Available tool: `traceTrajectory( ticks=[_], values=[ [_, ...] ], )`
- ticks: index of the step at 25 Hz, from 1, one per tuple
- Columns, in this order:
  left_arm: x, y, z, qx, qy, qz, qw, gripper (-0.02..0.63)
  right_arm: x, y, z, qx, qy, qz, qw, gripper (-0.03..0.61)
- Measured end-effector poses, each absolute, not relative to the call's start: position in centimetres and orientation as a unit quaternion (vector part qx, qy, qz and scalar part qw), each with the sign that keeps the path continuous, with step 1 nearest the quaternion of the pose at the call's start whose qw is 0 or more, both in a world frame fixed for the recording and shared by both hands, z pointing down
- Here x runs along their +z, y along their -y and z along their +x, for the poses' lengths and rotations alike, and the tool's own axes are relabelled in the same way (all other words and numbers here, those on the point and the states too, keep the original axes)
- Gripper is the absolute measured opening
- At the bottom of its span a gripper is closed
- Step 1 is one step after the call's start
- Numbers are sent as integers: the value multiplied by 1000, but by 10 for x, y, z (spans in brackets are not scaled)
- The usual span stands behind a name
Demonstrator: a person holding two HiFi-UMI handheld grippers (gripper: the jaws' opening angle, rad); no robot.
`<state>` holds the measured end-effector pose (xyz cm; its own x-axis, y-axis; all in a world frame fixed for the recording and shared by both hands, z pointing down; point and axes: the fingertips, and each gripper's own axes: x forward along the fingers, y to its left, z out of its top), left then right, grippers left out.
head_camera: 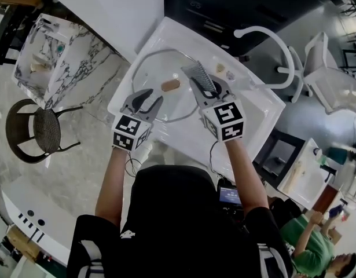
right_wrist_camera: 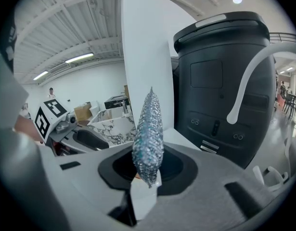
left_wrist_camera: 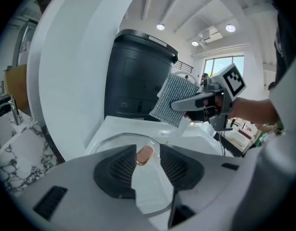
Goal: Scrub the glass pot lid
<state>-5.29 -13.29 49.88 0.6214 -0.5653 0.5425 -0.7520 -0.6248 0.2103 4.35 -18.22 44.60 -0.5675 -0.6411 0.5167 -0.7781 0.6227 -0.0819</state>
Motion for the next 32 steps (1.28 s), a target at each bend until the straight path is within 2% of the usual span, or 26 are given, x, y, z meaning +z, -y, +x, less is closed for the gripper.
traceTrajectory(
  ticks=[7, 14, 32],
  values=[
    [544, 123, -55, 297, 332, 868, 218, 226, 467, 183, 46, 156, 868, 400, 248, 69],
    [574, 129, -58, 356, 308, 862, 188, 275, 482, 180, 48, 161, 866, 393, 263, 69],
    [609, 141, -54, 418, 285, 847, 161, 288, 508, 179, 54, 179, 863, 380, 281, 69]
  ],
)
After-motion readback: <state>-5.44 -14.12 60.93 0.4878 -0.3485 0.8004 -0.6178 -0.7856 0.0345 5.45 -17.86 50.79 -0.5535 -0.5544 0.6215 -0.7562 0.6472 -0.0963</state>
